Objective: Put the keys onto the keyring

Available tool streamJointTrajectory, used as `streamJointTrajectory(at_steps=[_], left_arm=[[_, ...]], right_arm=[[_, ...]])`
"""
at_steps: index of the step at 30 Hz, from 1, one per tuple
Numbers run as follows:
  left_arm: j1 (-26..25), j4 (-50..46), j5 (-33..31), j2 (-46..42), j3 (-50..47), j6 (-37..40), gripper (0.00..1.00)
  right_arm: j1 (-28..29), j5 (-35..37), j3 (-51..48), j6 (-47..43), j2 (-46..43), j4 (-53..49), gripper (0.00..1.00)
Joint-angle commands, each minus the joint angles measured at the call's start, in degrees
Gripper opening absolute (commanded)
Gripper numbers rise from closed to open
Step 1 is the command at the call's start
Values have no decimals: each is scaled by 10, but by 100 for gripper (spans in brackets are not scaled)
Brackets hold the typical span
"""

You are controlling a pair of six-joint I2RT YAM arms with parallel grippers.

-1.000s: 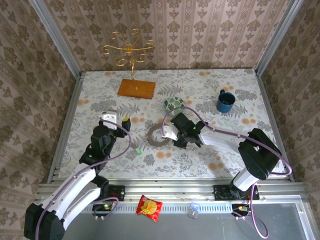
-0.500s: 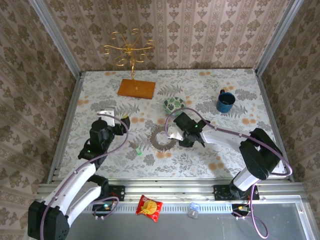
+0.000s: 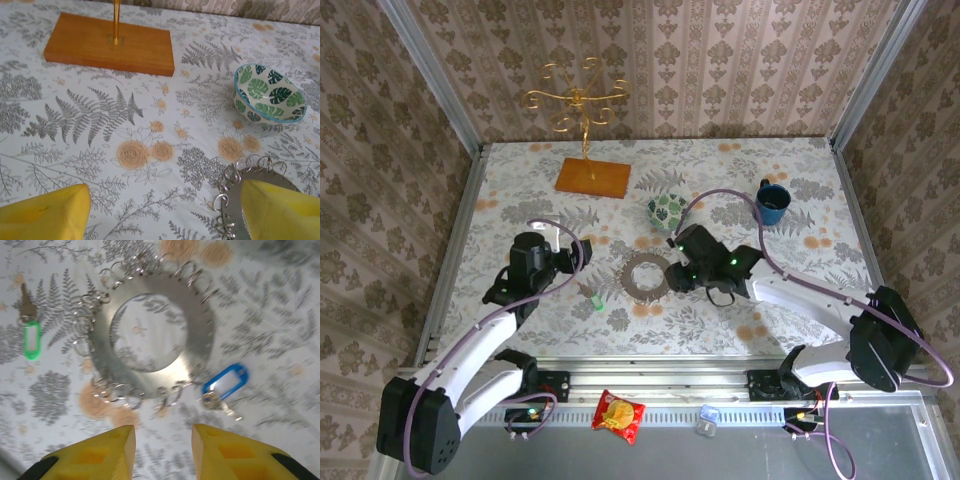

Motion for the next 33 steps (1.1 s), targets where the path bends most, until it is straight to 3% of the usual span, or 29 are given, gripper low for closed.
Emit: streamJointTrajectory(at_steps=[1,12,19,25,33], left_arm=[[-3,-14,-7,-2,11,-26,79],[-4,-33,-20,-15,15,-15,79],[-4,-40,-23,-20,16,-12,79],[-3,-41,-24,-19,18,-7,79],[-4,-35,-20,-14,20,-2,79]], right_arm=[[37,33,30,167,40,-67,35],[82,39,197,109,246,-201,40],[88,72,263,97,326,-244,36],[88,84,279,99,338,-252,32],[64,103,195,60,245,-201,31]])
